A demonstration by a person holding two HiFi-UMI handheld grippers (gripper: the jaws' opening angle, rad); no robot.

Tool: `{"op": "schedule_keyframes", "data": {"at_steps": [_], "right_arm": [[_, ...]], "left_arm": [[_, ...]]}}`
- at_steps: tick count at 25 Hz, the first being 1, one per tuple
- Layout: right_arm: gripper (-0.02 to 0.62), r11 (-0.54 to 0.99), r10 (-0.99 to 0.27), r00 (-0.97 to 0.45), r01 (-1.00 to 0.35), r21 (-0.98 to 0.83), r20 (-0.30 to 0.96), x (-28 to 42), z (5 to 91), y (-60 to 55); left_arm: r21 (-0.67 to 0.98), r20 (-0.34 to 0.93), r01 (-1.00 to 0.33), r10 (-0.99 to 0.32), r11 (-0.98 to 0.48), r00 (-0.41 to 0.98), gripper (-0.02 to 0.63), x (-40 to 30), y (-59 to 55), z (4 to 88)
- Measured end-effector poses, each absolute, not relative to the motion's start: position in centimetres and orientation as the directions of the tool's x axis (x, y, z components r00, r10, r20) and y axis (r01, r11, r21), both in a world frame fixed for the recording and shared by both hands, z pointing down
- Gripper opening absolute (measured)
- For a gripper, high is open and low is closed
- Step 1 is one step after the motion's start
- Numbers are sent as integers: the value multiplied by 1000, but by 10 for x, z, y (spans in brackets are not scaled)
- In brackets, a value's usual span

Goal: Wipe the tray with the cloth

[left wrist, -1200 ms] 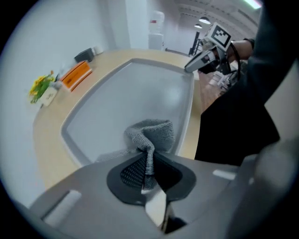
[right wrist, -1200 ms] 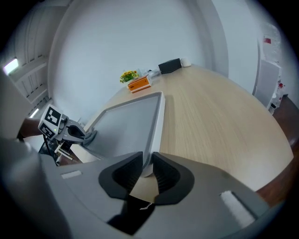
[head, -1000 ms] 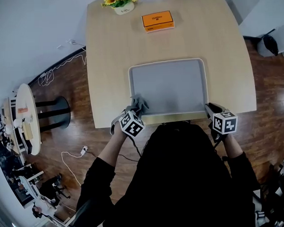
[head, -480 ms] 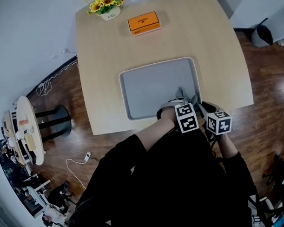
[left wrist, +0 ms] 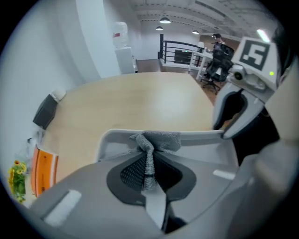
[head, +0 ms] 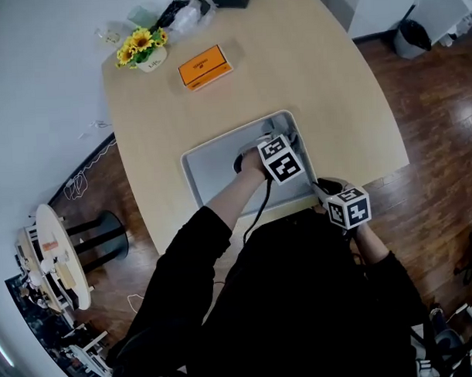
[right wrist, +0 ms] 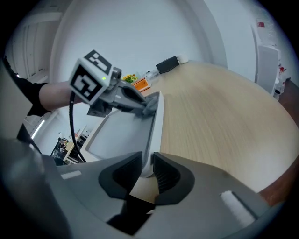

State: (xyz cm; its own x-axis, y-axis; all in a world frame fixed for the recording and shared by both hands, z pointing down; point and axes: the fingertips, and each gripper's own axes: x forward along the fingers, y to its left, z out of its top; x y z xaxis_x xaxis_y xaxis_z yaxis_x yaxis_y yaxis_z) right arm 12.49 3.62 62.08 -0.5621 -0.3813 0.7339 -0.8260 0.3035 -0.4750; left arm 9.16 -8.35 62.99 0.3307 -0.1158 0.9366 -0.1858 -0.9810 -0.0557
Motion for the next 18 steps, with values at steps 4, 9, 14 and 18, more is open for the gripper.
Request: {"op": "schedule_keyframes", "data": {"at_steps": [4, 9, 14, 18], "right_arm": [[77, 314, -372, -562, -825, -470, 738, 125, 620, 37], [77, 297, -365, -571, -820, -489, 735, 128, 620, 36], [77, 281, -362, -566, -824, -492, 740, 130, 621, 37], [77, 273, -358, -561, -827, -491, 747, 131, 622, 36]], "left_arm": [[-157, 916, -245, -234, -957, 326, 9, 78, -140, 625], [-122, 910, -301, -228, -946, 347, 8, 78, -130, 622], [40, 921, -216, -48, -976, 388, 8, 77, -41, 622], [127, 914, -141, 60, -982, 402, 8, 63, 41, 623]]}}
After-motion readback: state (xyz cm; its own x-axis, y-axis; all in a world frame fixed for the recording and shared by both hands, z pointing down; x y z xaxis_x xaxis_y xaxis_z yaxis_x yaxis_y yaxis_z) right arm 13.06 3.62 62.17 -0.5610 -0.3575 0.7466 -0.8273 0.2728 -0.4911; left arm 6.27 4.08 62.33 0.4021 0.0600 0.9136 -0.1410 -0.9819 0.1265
